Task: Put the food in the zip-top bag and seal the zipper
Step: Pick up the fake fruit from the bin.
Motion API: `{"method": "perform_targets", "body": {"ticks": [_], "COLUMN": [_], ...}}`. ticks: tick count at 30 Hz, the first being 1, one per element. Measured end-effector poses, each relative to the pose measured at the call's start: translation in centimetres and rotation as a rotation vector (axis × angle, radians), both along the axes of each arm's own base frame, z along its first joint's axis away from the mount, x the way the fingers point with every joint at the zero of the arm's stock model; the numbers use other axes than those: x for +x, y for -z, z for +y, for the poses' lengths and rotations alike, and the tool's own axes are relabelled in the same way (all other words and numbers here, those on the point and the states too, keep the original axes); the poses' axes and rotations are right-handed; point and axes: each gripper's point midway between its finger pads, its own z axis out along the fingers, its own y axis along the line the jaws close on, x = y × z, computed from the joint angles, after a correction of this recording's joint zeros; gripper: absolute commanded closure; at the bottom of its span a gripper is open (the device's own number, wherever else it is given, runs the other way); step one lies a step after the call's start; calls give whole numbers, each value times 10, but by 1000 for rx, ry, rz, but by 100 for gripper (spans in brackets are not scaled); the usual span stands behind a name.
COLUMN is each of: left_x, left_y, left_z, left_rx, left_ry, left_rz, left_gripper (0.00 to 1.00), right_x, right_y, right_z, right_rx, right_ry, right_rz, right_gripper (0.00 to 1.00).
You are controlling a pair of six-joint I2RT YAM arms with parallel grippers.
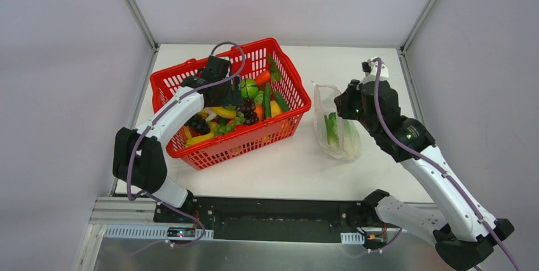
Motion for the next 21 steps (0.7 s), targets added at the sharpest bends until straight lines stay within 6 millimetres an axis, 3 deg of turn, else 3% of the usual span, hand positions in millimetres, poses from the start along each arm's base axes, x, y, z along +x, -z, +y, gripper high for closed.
{"method": "perform_targets", "body": {"ticks": [3,9,11,14,16,19,21], "left_x": [0,-10,-15,-17,-18,-19,-19], "left_y": [5,9,1,-24,-39,-54,-57], "left_z": [0,2,3,5,6,7,10], "left_rx": [2,-15,-24,-50,-64,-77,-70], "left_ry": [1,-1,1,1,-1,1,-10], "left_rz": [6,-1,-22,-95,-136,-186,-197], "left_gripper": [45,66,73,75,69,34,20], "right_x": [-1,-2,-3,-3,-3,-3,-3], "right_y": [3,5,5,7,9,11,13], "right_z": [3,4,6,7,8,9,10], "right_rx": [3,7,11,15,15,21,23], "right_ry": [-15,-24,-28,-34,-35,-38,-39], "right_rz": [9,17,19,21,25,30,34], "right_gripper": [92,92,92,92,92,92,91]}}
